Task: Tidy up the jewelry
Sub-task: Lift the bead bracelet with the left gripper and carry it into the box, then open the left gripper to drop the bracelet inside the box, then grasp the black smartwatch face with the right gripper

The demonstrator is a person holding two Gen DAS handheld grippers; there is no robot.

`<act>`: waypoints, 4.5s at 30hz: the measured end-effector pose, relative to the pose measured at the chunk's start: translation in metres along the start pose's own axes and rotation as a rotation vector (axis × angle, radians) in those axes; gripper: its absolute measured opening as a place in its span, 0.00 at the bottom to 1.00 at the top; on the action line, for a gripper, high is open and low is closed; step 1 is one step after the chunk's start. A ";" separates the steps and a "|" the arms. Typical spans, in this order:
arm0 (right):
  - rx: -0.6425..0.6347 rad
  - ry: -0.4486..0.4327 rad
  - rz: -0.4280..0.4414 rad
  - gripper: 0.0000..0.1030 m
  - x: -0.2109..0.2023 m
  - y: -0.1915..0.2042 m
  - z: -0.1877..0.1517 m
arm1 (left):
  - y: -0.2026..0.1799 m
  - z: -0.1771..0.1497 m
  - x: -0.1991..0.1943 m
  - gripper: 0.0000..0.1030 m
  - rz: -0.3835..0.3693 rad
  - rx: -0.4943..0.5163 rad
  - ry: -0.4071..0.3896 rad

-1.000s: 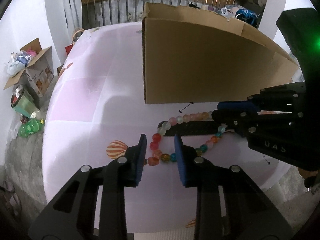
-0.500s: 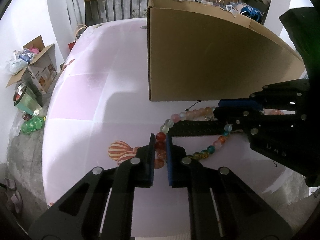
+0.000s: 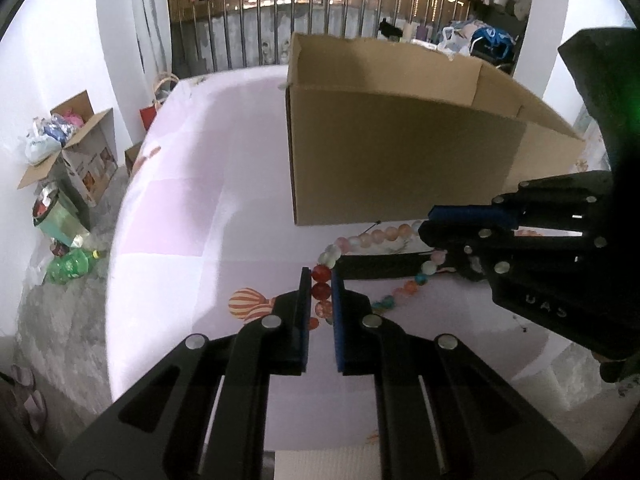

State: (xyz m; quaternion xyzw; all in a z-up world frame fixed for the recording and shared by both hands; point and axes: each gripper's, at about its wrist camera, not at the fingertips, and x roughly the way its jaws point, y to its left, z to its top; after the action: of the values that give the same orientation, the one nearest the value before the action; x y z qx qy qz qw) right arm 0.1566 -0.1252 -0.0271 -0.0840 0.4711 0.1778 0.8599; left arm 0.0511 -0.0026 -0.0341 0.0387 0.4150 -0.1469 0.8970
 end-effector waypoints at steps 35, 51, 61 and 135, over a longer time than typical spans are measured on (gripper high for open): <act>0.230 0.013 0.094 0.09 -0.002 -0.139 0.143 | -0.024 0.218 0.065 0.08 -0.110 0.170 0.059; 0.278 0.211 0.126 0.10 0.120 -0.170 0.166 | -0.030 0.236 0.143 0.21 0.043 0.257 0.156; 0.254 0.135 0.080 0.22 0.094 -0.170 0.172 | -0.023 0.233 0.115 0.23 0.032 0.217 0.052; 0.186 -0.135 -0.087 0.44 -0.015 -0.034 -0.064 | 0.006 0.000 0.058 0.48 -0.155 0.033 0.005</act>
State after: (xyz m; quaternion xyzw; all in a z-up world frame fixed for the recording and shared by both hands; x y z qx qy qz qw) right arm 0.1125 -0.1801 -0.0496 -0.0120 0.4226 0.1013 0.9006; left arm 0.0885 -0.0098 -0.0786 0.0218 0.4166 -0.2225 0.8812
